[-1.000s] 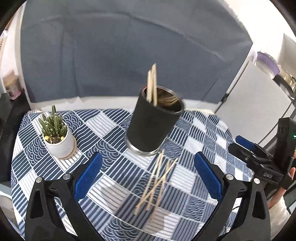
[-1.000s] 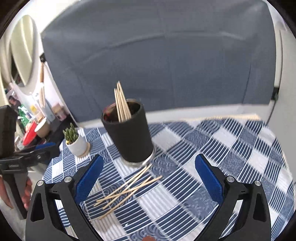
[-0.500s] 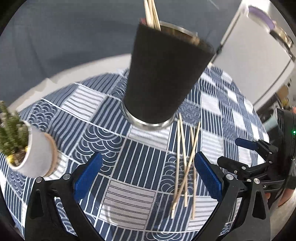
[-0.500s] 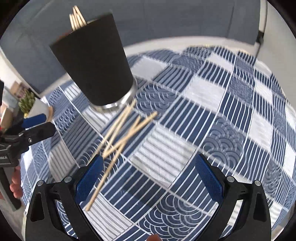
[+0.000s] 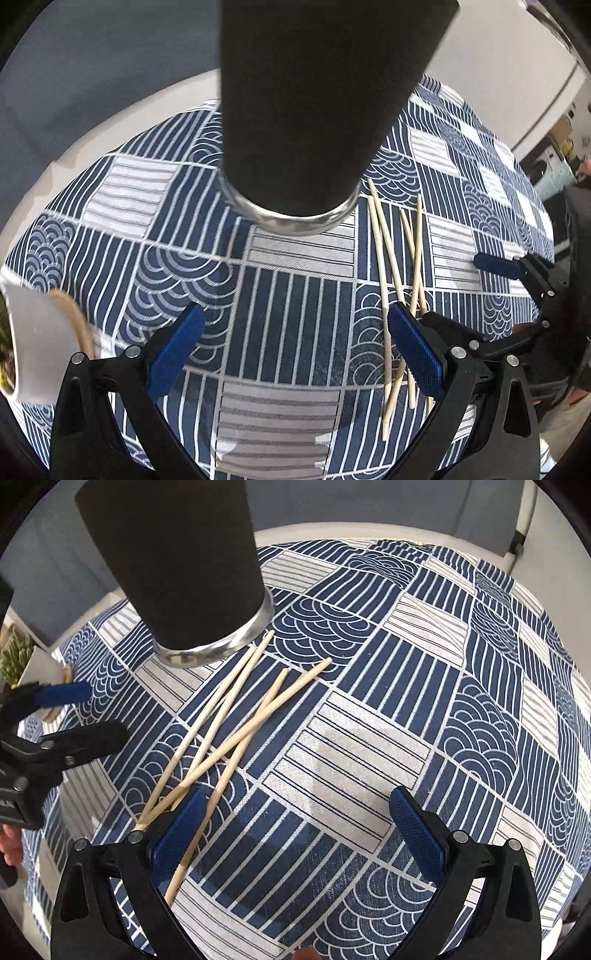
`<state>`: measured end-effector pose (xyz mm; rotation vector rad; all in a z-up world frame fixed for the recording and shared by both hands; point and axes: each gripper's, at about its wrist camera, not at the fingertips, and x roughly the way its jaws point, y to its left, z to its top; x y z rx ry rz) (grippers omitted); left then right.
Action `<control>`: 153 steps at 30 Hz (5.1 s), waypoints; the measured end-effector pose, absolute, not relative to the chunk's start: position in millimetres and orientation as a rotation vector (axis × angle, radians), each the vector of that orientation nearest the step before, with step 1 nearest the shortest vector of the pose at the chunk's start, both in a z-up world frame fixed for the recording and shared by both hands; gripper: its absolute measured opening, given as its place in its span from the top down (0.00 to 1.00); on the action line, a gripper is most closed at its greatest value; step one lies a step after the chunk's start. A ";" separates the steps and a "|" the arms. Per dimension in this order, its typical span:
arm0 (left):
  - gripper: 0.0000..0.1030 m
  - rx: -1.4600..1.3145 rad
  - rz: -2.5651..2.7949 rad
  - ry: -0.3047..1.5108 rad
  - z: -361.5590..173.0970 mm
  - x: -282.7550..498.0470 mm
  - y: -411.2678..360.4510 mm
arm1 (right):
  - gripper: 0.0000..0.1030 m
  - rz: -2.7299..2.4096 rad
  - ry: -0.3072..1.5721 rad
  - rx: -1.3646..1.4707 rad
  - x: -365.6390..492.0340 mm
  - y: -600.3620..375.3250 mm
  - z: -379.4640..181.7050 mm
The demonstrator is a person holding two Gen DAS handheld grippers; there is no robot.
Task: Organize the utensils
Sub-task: 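Move both open tools down to the remaining sticks beside the holder, then close the left tool on a wooden stick while the right tool grasps another stick, then lift the left tool's stick over the black holder while the right tool carries its stick there, then lower the left tool's stick into the holder and open while the right tool releases its stick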
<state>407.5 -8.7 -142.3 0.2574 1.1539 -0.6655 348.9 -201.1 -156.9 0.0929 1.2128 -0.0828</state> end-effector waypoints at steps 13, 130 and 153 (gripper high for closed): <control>0.06 0.416 -0.673 1.177 -159.3 405.4 -42.2 | 0.08 -0.051 1.208 0.023 337.4 -194.9 -158.0; 0.95 -0.417 -0.306 0.317 48.8 410.9 -0.6 | 0.95 0.917 0.376 0.165 511.1 -249.7 74.9; 0.91 -0.314 -0.322 0.482 -9.3 406.6 -10.0 | 0.91 0.819 0.556 0.030 493.7 -218.9 9.8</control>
